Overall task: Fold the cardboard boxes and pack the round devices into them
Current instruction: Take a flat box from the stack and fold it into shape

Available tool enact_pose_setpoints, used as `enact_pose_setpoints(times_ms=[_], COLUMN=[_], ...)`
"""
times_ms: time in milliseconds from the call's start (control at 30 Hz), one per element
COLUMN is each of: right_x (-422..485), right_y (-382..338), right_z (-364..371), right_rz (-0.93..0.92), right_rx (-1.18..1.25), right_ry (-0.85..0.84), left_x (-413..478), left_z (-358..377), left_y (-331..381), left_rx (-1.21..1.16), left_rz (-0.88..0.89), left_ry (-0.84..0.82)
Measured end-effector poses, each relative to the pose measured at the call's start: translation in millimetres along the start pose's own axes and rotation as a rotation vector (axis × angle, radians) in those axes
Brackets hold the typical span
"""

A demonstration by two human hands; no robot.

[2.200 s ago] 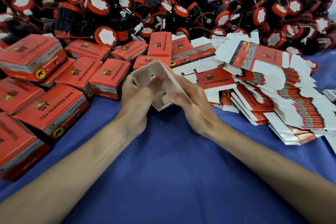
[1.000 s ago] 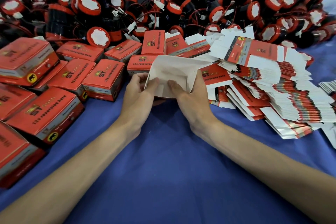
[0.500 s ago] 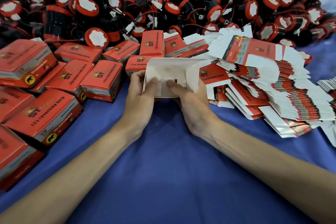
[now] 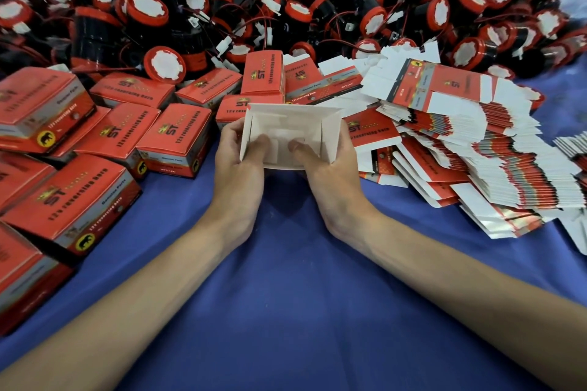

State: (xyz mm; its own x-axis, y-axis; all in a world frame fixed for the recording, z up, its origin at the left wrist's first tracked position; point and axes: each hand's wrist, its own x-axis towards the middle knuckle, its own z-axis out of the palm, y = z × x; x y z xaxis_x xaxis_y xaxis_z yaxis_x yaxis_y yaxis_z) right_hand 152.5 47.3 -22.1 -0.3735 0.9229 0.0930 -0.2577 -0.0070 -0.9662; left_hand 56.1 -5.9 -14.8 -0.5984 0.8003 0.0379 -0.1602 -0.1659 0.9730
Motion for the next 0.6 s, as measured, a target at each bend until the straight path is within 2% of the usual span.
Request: enact_pose_setpoints(times_ms=[233,333,500,567,600], right_x=[3,3,4,14,20], right_y=[5,2,-14,-28,-38], right_z=[-5,-6,-12,-16,-17], right_rz=[-0.197,-0.229,-0.178,-0.112,-0.015], right_rx=[-0.231,-0.369,-0.683,-0.795,-0.852], right_ry=[0.09,0.057,-0.159,-0.427,-0.597], left_x=[-5,-7,0,8,12], left_z=[-1,-1,-12,-21,-25], left_y=[-5,-4,6,9,9], left_rx=[0.291,0.36,0.468,0.496,0.514], left_rz=[0.163,0.216,0.29,0.289,0.282], left_ry=[-0.022,-0.025,-0.032,0.021,0.045])
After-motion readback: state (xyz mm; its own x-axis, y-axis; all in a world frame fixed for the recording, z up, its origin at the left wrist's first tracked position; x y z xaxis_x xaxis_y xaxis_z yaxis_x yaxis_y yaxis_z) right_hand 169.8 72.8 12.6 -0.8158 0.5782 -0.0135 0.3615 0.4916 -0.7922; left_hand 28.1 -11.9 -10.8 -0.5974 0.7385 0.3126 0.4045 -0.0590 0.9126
